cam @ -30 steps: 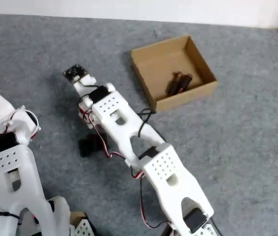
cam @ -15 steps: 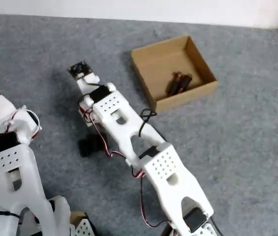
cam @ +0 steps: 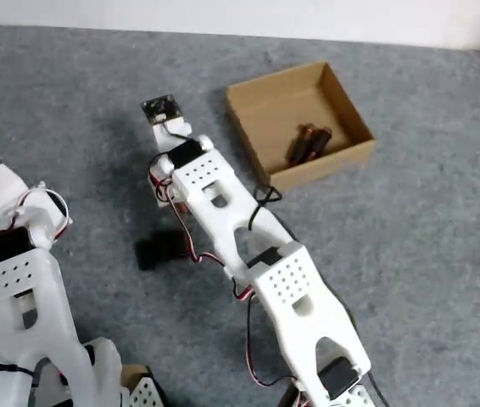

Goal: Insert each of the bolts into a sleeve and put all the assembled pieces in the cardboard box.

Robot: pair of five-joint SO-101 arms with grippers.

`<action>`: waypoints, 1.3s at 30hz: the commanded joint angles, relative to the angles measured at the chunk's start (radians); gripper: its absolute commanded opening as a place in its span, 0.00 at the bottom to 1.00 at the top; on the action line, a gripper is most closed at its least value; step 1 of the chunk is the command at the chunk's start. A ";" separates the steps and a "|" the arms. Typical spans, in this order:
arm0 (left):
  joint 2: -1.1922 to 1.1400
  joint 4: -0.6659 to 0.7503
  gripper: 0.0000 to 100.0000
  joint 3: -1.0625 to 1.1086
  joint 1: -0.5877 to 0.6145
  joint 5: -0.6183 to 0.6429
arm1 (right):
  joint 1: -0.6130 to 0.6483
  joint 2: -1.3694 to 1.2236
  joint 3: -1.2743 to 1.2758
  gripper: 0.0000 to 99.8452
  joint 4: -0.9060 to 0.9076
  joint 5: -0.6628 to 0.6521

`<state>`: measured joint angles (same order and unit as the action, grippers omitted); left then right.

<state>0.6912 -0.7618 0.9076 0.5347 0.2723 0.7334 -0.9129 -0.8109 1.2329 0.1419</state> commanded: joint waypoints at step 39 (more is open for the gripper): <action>0.002 0.052 0.07 0.005 -0.082 -0.003 | -0.113 0.145 0.031 0.24 -0.004 0.209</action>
<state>0.6912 -0.7281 0.9168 0.4749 0.2723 0.6429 -0.8347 -0.8017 1.2758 0.3230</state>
